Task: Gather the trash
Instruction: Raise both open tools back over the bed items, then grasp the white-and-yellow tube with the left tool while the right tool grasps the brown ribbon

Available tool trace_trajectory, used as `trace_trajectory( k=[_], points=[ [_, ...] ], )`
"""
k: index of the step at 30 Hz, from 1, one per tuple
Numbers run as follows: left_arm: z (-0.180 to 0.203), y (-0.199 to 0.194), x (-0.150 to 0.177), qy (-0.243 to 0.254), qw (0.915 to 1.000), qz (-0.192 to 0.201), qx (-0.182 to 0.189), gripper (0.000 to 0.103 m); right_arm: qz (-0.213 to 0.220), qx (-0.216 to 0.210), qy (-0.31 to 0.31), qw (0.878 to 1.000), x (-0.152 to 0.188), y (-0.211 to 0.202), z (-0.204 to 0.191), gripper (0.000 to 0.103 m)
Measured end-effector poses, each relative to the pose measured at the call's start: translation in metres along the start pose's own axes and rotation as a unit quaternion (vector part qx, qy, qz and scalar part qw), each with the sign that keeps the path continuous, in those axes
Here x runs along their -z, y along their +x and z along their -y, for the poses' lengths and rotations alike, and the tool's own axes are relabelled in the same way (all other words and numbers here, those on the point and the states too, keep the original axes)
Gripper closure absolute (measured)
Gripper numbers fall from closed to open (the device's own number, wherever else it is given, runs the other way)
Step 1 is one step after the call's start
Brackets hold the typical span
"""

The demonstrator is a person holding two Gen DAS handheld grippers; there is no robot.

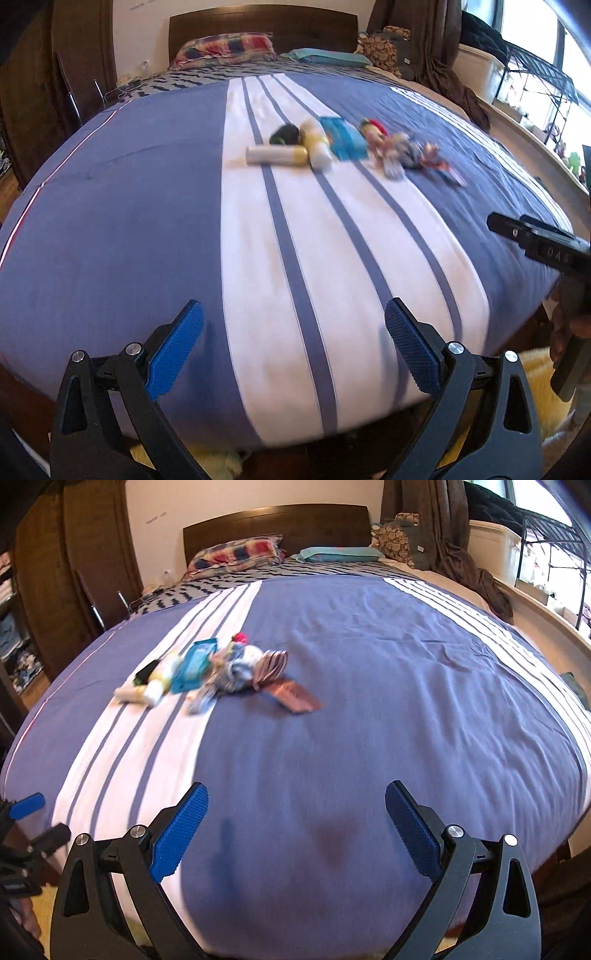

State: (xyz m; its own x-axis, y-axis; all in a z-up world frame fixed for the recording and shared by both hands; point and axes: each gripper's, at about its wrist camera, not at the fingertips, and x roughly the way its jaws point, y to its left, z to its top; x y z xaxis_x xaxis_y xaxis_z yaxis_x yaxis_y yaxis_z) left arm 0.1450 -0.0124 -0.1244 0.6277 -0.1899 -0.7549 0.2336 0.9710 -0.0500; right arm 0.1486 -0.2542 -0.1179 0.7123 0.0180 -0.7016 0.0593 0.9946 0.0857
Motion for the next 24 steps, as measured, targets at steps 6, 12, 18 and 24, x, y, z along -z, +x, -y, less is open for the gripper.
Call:
trace_trajectory(
  k=[6, 12, 18, 24],
  points=[
    [-0.004, 0.031, -0.043, 0.002, 1.0, 0.003, -0.005, 0.01, -0.011, -0.002, -0.019, 1.0, -0.028, 0.032, -0.004, 0.023],
    [-0.018, 0.059, -0.078, -0.007, 0.9996, 0.001, -0.028, 0.01, -0.018, 0.002, -0.03, 0.999, -0.046, 0.057, -0.009, 0.036],
    [-0.028, 0.088, -0.099, -0.007, 0.9994, -0.009, -0.034, 0.01, -0.016, -0.011, -0.039, 0.999, -0.054, 0.069, -0.012, 0.073],
    [-0.021, 0.11, -0.111, 0.004, 0.9996, -0.018, -0.024, 0.01, -0.019, -0.023, -0.054, 0.998, -0.057, 0.073, -0.017, 0.097]
  ],
)
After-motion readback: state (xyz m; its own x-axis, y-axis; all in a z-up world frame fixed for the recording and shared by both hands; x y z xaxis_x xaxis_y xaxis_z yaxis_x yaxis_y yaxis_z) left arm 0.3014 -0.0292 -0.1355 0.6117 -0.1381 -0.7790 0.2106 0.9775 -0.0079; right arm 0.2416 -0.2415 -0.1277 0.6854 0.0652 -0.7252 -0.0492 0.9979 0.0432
